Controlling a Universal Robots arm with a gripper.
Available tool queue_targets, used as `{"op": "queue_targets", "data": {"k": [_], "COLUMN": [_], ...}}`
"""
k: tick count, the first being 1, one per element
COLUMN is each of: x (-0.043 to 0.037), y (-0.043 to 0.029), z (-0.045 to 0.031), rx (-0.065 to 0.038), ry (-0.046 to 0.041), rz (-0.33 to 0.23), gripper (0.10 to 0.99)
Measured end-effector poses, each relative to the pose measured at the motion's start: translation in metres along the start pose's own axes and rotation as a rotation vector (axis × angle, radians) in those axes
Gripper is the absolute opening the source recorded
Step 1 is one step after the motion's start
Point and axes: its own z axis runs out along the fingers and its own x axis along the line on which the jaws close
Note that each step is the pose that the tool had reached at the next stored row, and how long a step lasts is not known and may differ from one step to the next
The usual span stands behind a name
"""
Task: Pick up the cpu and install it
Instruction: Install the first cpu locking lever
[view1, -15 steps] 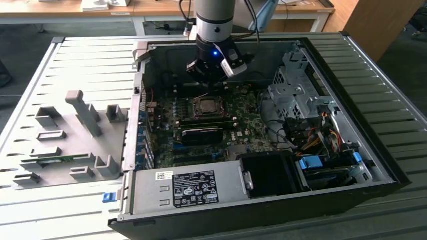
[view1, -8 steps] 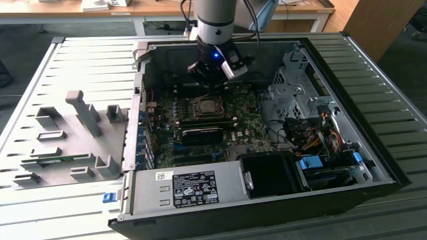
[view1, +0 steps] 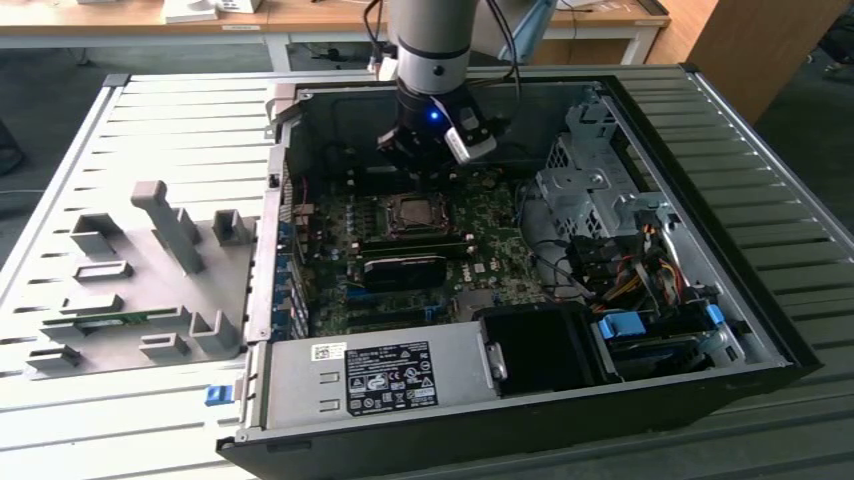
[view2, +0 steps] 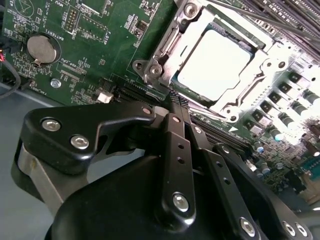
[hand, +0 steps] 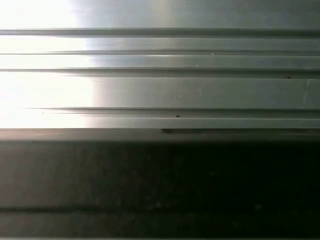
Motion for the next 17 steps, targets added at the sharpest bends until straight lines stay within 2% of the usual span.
{"op": "queue_targets", "data": {"k": [5, 15, 17], "x": [-0.0008, -0.0008, -0.0011], "y": [-0.0001, -0.0001, -0.0001], "z": [0.004, 0.0036, 0.0038], "rx": [0.0, 0.0, 0.004], "ry": [0.0014, 0.0015, 0.0015], "rz": [0.0, 0.0, 0.0], "gripper": [0.106, 0.106, 0.106]}}
